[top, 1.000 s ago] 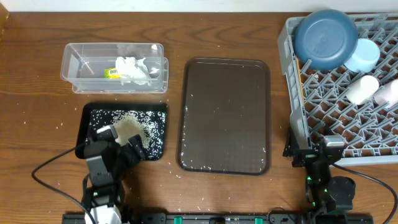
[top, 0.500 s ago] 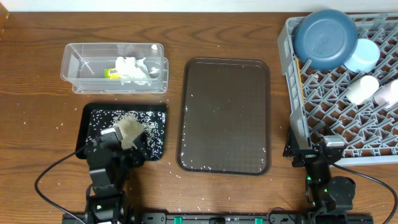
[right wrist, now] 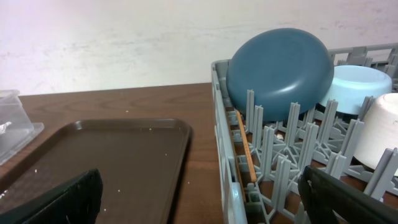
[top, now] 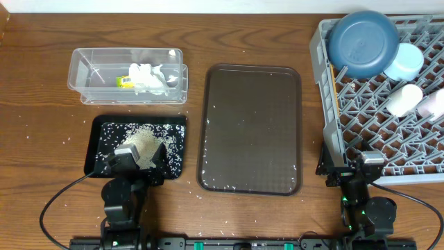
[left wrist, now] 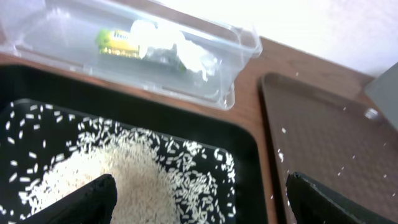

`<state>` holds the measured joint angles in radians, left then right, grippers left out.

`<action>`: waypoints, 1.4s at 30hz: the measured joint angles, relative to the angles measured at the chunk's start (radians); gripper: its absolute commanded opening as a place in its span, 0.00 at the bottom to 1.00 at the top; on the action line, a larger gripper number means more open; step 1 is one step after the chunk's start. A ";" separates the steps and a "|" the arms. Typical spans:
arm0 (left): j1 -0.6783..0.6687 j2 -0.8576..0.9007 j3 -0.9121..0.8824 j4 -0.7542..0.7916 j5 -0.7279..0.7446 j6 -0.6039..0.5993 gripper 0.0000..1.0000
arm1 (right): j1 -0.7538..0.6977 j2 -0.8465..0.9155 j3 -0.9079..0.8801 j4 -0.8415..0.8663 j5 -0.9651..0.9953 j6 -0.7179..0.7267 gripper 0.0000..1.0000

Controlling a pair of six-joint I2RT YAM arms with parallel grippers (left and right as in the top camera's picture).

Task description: Sort waste into correct bins and load items into the dishwasher rack

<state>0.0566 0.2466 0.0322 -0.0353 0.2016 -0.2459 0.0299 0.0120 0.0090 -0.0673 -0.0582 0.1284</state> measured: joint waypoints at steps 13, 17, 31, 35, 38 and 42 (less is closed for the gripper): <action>0.000 -0.190 0.000 0.000 -0.006 0.000 0.90 | 0.000 0.000 0.000 0.000 0.000 0.000 0.99; -0.005 -0.233 -0.006 0.018 -0.010 0.000 0.89 | 0.000 0.000 0.000 0.000 0.000 0.000 0.99; -0.092 -0.236 -0.013 0.010 -0.109 0.015 0.89 | 0.000 0.000 0.000 0.000 0.000 0.000 0.99; -0.093 -0.236 -0.013 0.009 -0.113 0.016 0.90 | 0.000 0.000 0.000 0.000 0.000 0.000 0.99; -0.093 -0.236 -0.013 0.009 -0.116 0.016 0.90 | 0.000 0.000 0.000 0.000 0.000 0.000 0.99; -0.093 -0.236 -0.013 0.009 -0.116 0.016 0.90 | 0.000 0.000 0.000 0.000 0.000 0.000 0.99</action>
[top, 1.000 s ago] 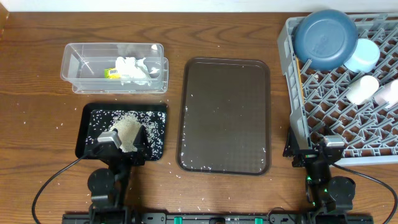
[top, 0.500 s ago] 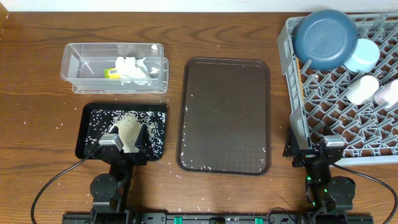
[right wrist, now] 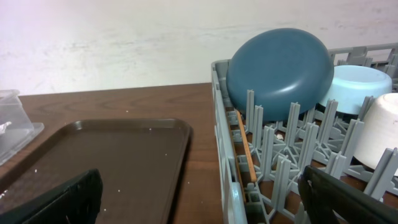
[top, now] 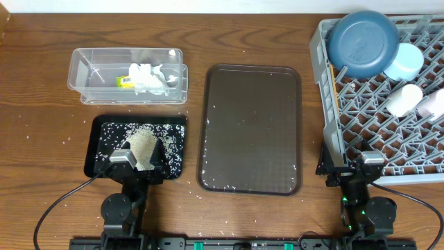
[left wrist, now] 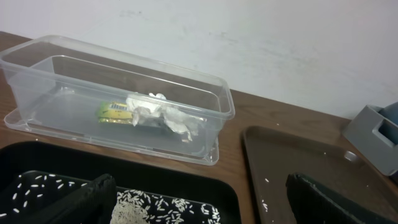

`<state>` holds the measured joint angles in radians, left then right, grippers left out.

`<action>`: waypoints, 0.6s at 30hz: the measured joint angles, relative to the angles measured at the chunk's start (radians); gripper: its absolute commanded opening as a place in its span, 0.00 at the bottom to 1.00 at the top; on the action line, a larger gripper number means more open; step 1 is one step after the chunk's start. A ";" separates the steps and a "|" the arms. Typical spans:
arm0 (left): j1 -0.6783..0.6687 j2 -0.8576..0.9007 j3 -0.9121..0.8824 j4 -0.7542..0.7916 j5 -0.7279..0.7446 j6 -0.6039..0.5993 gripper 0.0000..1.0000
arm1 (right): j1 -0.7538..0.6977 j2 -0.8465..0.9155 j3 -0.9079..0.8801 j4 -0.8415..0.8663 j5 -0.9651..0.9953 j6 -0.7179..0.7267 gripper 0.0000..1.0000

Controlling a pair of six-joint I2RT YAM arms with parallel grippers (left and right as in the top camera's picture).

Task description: Sort waste into correct bins and load items into the dishwasher rack

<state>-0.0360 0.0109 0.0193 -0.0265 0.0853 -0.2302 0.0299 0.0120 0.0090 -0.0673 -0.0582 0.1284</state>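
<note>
A black tray (top: 104, 135) holds a heap of rice (top: 143, 146). Behind it a clear bin (top: 127, 75) contains crumpled white paper (left wrist: 168, 116) and a green-yellow wrapper (left wrist: 115, 111). The grey dishwasher rack (top: 347, 118) at the right carries a dark blue bowl (top: 363, 43), a light blue bowl (top: 404, 61) and white cups (top: 405, 98). My left gripper (top: 137, 160) stands open at the black tray's near edge, nothing between its fingers. My right gripper (top: 355, 167) is open at the rack's near left corner, also empty.
A brown serving tray (top: 251, 128) lies in the middle, with stray rice grains on it. Loose grains dot the wooden table (top: 41, 139) around the black tray. A wooden chopstick (right wrist: 244, 149) rests along the rack's left wall.
My left gripper has drawn back toward the table's near edge and tilted up, so its camera now faces the clear bin instead of looking down on the rice. The right arm is unchanged.
</note>
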 measured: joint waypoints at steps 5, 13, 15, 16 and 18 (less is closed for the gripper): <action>0.000 0.000 0.000 0.000 -0.003 0.000 0.90 | 0.000 0.000 0.000 0.000 0.000 0.000 0.99; 0.000 0.000 0.000 -0.001 -0.006 0.000 0.89 | 0.000 0.000 0.000 0.000 0.000 0.000 0.99; 0.000 0.000 0.000 -0.001 -0.006 0.000 0.90 | 0.000 0.000 0.000 0.000 0.000 0.000 0.99; 0.000 0.000 0.000 -0.001 -0.007 0.000 0.90 | 0.000 0.000 0.000 0.000 0.000 0.000 0.99; 0.000 0.000 0.000 -0.001 -0.007 0.000 0.89 | 0.000 0.000 0.000 0.000 0.000 0.000 0.99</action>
